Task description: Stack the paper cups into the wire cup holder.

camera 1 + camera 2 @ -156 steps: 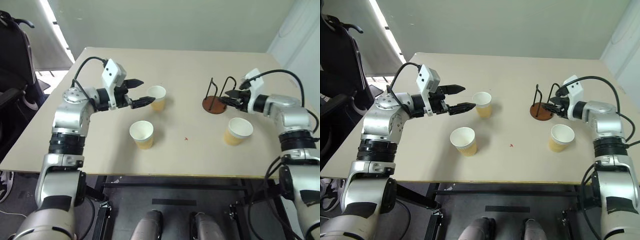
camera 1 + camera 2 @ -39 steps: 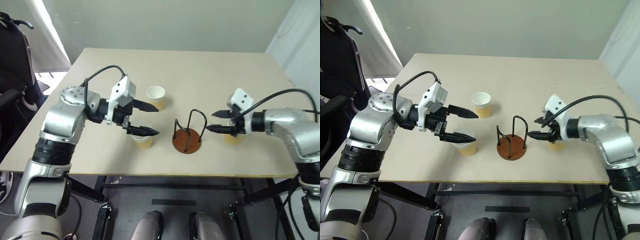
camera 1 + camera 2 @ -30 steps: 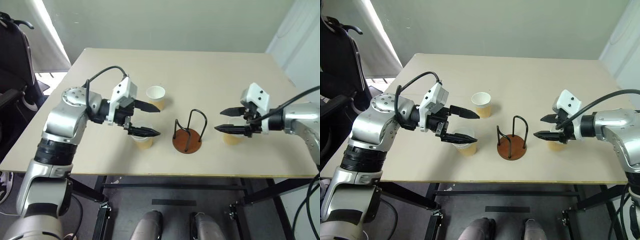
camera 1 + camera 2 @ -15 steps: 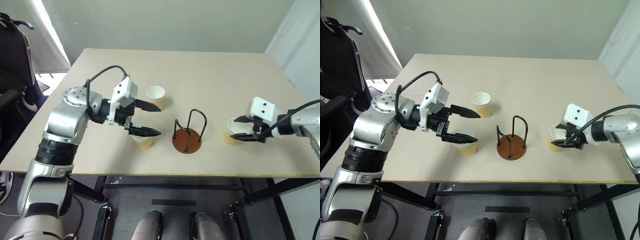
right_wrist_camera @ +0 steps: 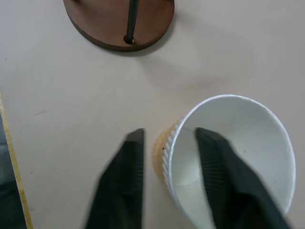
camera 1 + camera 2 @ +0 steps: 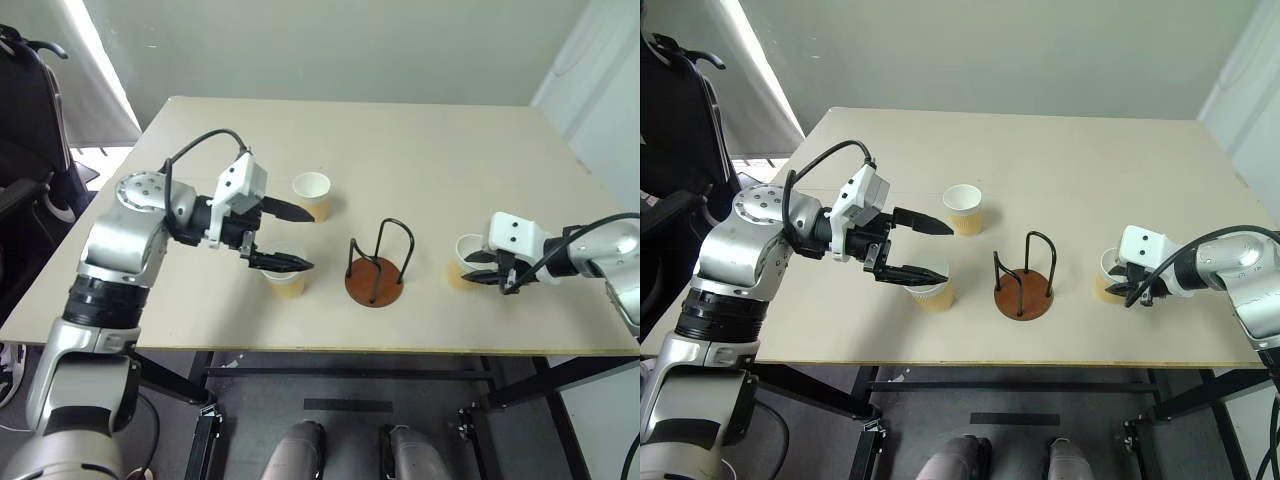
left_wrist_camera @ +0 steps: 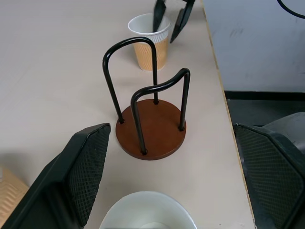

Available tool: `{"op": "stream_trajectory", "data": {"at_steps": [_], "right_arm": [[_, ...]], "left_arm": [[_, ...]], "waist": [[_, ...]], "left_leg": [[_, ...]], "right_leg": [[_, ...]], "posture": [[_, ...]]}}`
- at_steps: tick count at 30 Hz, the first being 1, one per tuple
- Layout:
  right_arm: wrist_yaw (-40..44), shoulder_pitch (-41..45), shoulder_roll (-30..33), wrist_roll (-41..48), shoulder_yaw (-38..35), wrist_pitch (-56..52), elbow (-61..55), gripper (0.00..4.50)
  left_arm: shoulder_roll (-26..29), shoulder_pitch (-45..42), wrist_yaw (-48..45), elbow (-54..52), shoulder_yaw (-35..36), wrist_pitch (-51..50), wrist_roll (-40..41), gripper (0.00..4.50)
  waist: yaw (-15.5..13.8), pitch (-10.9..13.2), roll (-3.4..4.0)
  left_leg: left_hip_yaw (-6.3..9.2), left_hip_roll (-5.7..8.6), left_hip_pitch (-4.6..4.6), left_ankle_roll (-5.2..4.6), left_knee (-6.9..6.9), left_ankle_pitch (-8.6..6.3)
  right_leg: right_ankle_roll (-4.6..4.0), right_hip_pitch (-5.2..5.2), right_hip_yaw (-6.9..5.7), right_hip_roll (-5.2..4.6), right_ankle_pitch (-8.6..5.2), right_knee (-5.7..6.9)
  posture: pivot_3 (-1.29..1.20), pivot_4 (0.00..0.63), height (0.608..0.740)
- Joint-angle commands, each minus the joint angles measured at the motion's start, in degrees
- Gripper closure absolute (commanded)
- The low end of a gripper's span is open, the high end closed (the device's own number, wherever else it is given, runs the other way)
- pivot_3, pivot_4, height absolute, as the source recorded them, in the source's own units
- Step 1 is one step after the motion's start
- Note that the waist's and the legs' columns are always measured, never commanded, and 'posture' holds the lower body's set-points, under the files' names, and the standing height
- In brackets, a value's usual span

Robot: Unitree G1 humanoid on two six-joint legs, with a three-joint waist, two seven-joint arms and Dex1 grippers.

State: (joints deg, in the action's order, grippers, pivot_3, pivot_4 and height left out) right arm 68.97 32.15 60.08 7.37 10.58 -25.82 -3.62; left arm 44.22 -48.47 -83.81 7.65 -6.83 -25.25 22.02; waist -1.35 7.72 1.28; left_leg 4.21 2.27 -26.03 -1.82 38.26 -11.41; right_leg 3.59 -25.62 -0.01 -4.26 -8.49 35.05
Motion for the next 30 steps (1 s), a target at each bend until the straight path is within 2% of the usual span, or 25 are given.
{"op": "stream_trajectory", "data": {"at_steps": [1, 8, 12, 19, 30], "right_arm": [[0.8, 0.5, 0.3, -0.5, -1.0, 0.9, -0.5, 4.46], [2.1, 0.0, 0.7, 1.6, -3.3, -0.7, -2.6, 4.46], [1.5, 5.0, 0.9, 6.3, -8.1, -5.8, -4.9, 4.46], [0.6, 14.6, 0.1, 12.7, -11.8, -13.8, -9.3, 4.46], [-2.3, 19.9, -5.0, 20.5, -10.0, -21.2, -17.0, 4.46]], "left_arm": [[1.3, -1.7, -0.5, 0.1, 1.5, 1.2, -0.2, 0.00], [2.1, -2.1, -0.7, 1.4, 1.6, 2.4, -0.5, 0.00], [2.2, -2.4, -2.7, 1.6, 2.1, 2.7, 0.7, 0.00], [1.3, -3.6, -4.5, 2.6, 2.7, 2.7, 2.5, 0.00], [1.8, -6.0, -6.2, 4.9, 3.0, 2.2, 2.7, 0.00]], "waist": [[0.0, 0.0, 0.00], [0.0, 0.0, 0.00], [0.0, 0.0, 0.00], [0.0, 0.0, 0.00], [0.1, 0.0, 0.00]], "left_leg": [[0.00, 0.00, 0.00, 0.00, 0.00, 0.00], [0.00, 0.00, 0.00, 0.01, 0.00, 0.00], [-0.01, 0.01, -0.03, 0.02, 0.00, 0.01], [0.00, 0.00, -0.01, 0.04, -0.02, 0.01], [0.00, 0.01, -0.02, 0.03, -0.02, 0.01]], "right_leg": [[0.00, 0.00, 0.00, 0.00, 0.00, 0.00], [-0.09, 0.00, 0.00, 0.00, -0.05, 0.00], [-0.14, -0.02, 0.01, 0.00, -0.08, 0.00], [-0.31, -0.03, 0.02, 0.01, -0.18, 0.01], [-0.42, -0.05, 0.02, 0.01, -0.33, 0.01]], "posture": [[0.00, 0.150, 0.740], [0.00, 0.150, 0.740], [0.00, 0.150, 0.740], [0.00, 0.150, 0.740], [0.00, 0.150, 0.740]]}}
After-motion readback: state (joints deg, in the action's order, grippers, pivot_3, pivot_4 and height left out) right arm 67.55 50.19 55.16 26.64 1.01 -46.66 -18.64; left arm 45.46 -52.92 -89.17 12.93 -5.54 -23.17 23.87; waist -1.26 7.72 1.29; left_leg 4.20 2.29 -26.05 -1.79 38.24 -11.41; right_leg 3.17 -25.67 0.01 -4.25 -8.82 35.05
